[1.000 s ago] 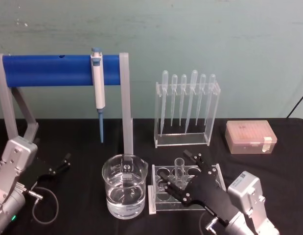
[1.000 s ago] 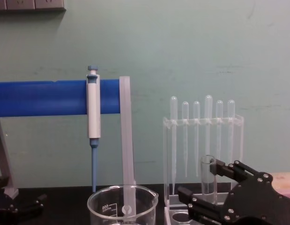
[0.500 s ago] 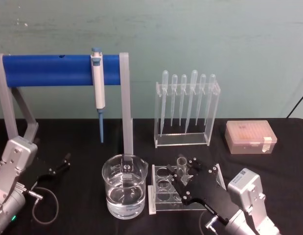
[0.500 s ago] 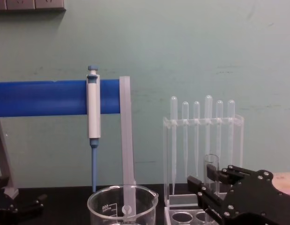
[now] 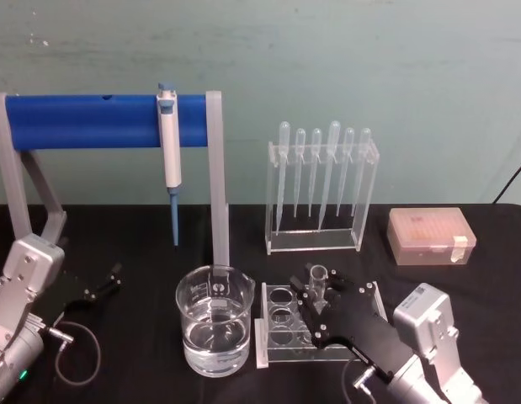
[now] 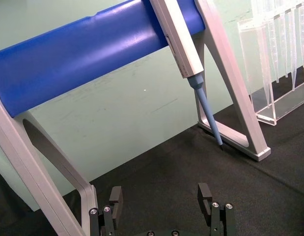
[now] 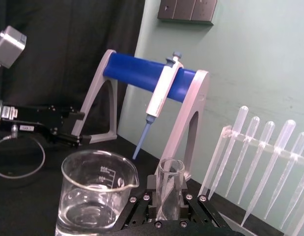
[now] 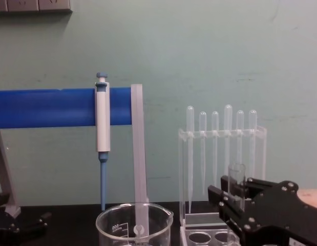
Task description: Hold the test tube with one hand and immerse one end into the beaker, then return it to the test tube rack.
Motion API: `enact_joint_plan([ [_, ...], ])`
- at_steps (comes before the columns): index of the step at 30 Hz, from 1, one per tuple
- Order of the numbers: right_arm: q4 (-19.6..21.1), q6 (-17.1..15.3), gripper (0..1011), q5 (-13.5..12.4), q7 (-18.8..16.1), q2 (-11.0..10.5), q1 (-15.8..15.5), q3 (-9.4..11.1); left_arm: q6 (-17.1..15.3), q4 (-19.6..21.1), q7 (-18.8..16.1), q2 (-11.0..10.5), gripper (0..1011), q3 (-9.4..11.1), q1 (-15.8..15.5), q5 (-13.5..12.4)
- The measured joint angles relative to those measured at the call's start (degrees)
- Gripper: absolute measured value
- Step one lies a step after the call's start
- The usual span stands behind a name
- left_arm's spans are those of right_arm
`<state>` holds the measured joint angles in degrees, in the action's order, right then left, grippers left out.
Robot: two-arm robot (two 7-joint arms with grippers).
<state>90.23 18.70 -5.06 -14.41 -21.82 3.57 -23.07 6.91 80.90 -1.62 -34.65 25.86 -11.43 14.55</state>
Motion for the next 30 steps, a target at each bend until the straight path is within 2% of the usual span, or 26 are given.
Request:
enact_joint_plan([
  [6, 1.77, -0.88, 224, -1.21, -0.97, 0.43, -0.59, 1.07, 0.00, 0.00, 0.00, 0.00, 1000, 0.00, 0.00, 0.00],
  [11, 4.05, -3.11, 224, -3.77, -2.46, 0.93, -1.02, 2.38, 0.00, 0.00, 0.00, 0.00, 1000, 0.00, 0.00, 0.00],
  [22, 9.06, -12.72, 224, -8.31, -5.14, 1.87, 0.15, 5.02, 0.00, 0.00, 0.00, 0.00, 1000, 0.00, 0.00, 0.00],
  [30, 11.95, -18.69, 224, -10.68, -6.63, 0.47, 1.97, 5.85, 0.00, 0.00, 0.00, 0.00, 1000, 0.00, 0.00, 0.00],
])
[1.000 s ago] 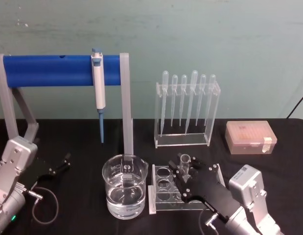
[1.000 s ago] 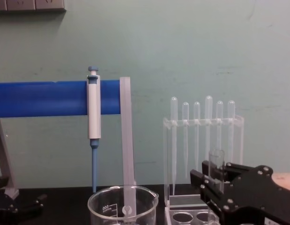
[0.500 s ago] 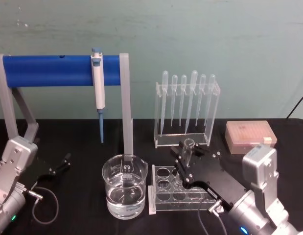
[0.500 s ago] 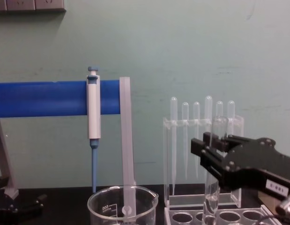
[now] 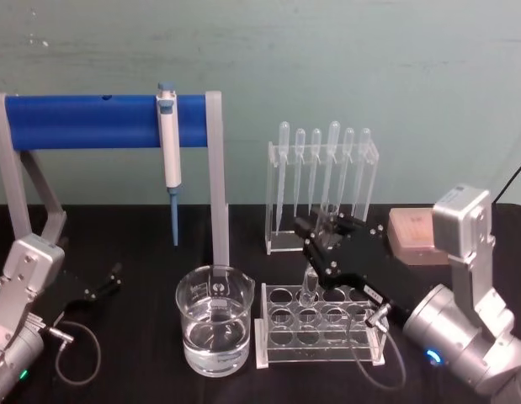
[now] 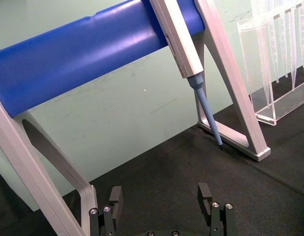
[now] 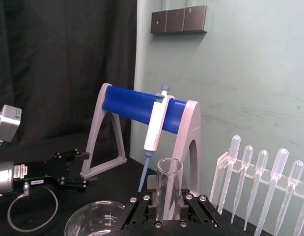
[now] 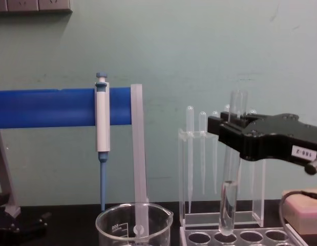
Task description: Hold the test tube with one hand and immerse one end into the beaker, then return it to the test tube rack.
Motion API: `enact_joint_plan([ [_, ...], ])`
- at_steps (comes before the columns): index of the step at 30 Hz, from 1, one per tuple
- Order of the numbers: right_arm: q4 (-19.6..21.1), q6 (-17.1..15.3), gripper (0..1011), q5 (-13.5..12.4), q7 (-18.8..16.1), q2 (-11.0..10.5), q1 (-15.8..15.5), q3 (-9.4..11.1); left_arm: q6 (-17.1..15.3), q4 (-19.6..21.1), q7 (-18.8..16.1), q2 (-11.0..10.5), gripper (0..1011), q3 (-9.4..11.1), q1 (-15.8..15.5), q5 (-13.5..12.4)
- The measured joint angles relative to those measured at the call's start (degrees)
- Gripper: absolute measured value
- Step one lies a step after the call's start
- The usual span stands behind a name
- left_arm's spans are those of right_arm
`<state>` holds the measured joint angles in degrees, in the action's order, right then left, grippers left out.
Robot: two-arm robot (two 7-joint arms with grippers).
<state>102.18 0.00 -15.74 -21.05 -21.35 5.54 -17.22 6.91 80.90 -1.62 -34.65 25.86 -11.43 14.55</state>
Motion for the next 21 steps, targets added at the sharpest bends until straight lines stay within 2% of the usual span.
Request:
enact_joint_plan([
  [6, 1.48, -2.04, 224, -1.05, -0.54, -1.73, 0.43, 0.50, 0.00, 0.00, 0.00, 0.00, 1000, 0.00, 0.00, 0.00],
  [17, 2.51, -2.67, 224, -5.02, -1.49, -4.14, 0.05, 2.20, 0.00, 0.00, 0.00, 0.00, 1000, 0.00, 0.00, 0.00],
  [21, 2.82, -2.80, 224, -5.67, -1.50, -4.57, 0.08, 2.23, 0.00, 0.00, 0.00, 0.00, 1000, 0.00, 0.00, 0.00],
])
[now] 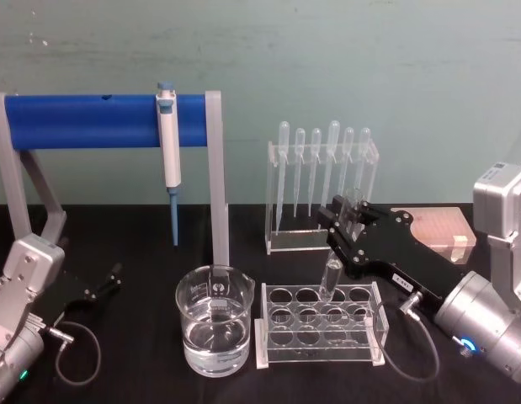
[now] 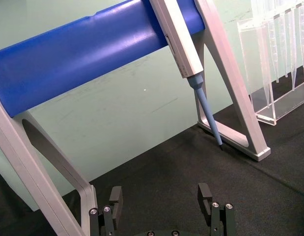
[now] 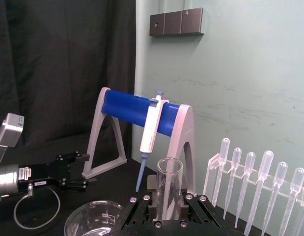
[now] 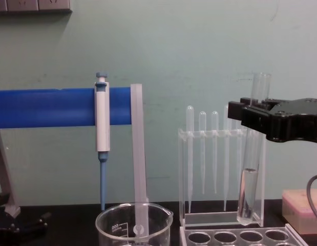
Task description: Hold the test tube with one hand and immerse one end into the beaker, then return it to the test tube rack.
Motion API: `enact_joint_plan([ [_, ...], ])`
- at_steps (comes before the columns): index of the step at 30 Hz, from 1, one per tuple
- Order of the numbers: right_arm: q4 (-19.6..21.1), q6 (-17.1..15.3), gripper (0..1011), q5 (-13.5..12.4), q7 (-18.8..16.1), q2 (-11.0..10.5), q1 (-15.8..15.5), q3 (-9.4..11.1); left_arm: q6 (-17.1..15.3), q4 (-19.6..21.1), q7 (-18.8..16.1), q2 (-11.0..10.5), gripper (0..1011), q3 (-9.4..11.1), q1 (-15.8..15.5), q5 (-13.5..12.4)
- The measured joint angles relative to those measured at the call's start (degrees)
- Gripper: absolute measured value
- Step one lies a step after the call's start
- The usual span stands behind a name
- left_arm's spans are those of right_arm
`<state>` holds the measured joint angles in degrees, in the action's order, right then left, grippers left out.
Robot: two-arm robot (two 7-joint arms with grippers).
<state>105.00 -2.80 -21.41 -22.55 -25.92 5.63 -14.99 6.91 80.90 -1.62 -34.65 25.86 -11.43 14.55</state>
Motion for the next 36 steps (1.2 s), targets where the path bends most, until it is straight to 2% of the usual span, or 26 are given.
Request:
enact_joint_plan([
  [15, 0.49, 0.09, 224, -0.88, 0.01, -1.71, 0.10, -0.78, 0.00, 0.00, 0.00, 0.00, 1000, 0.00, 0.00, 0.00],
  [22, 0.52, 0.19, 224, -0.74, 0.03, -1.74, 0.60, -1.64, 0.00, 0.00, 0.00, 0.00, 1000, 0.00, 0.00, 0.00],
  [29, 0.15, -0.50, 224, 0.20, 0.29, 0.03, 3.34, -4.05, 0.00, 0.00, 0.00, 0.00, 1000, 0.00, 0.00, 0.00],
  [36, -0.93, -2.39, 224, 0.88, 0.91, 3.29, 7.32, -7.35, 0.00, 0.00, 0.00, 0.00, 1000, 0.00, 0.00, 0.00],
])
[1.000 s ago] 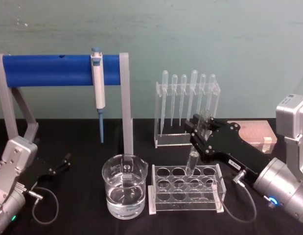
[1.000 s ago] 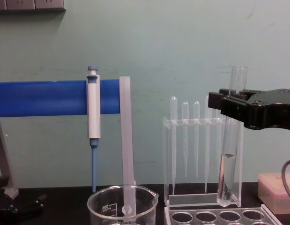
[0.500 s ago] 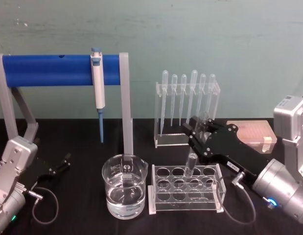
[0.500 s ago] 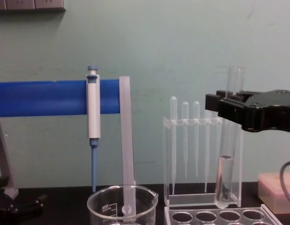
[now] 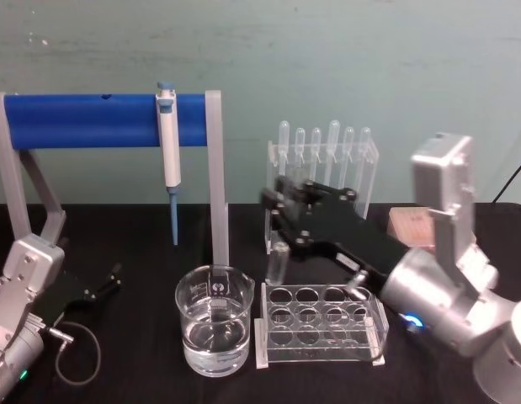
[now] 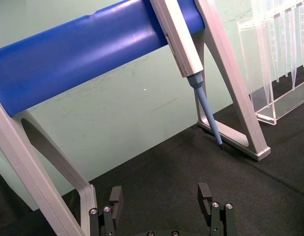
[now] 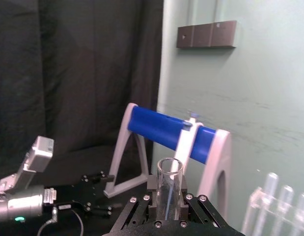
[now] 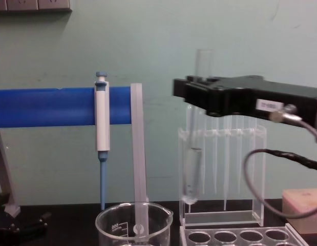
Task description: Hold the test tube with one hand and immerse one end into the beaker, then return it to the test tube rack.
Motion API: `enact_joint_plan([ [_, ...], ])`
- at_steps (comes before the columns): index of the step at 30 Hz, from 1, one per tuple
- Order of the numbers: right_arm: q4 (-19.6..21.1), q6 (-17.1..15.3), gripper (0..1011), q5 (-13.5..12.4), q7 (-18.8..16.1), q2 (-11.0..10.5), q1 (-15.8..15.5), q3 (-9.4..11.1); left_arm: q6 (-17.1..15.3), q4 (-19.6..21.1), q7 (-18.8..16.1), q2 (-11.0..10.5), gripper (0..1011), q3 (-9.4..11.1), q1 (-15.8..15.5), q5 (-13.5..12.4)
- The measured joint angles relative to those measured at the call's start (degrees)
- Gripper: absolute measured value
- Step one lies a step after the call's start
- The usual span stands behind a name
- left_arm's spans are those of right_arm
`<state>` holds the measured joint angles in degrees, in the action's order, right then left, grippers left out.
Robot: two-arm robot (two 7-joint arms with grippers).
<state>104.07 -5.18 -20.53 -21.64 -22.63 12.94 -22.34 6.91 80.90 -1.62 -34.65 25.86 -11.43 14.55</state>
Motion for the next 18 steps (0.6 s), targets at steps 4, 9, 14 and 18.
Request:
enact_joint_plan([
  [4, -0.89, -0.75, 224, 1.05, 0.37, 1.57, 1.81, -2.01, 0.00, 0.00, 0.00, 0.00, 1000, 0.00, 0.00, 0.00],
  [9, -2.15, -1.23, 224, 2.39, 0.85, 3.53, 3.82, -3.96, 0.00, 0.00, 0.00, 0.00, 1000, 0.00, 0.00, 0.00],
  [14, -4.11, -1.39, 224, 3.99, 1.56, 5.51, 5.53, -5.54, 0.00, 0.00, 0.00, 0.00, 1000, 0.00, 0.00, 0.00],
  [18, -6.34, -0.93, 224, 5.28, 2.05, 7.01, 6.32, -6.29, 0.00, 0.00, 0.00, 0.00, 1000, 0.00, 0.00, 0.00],
])
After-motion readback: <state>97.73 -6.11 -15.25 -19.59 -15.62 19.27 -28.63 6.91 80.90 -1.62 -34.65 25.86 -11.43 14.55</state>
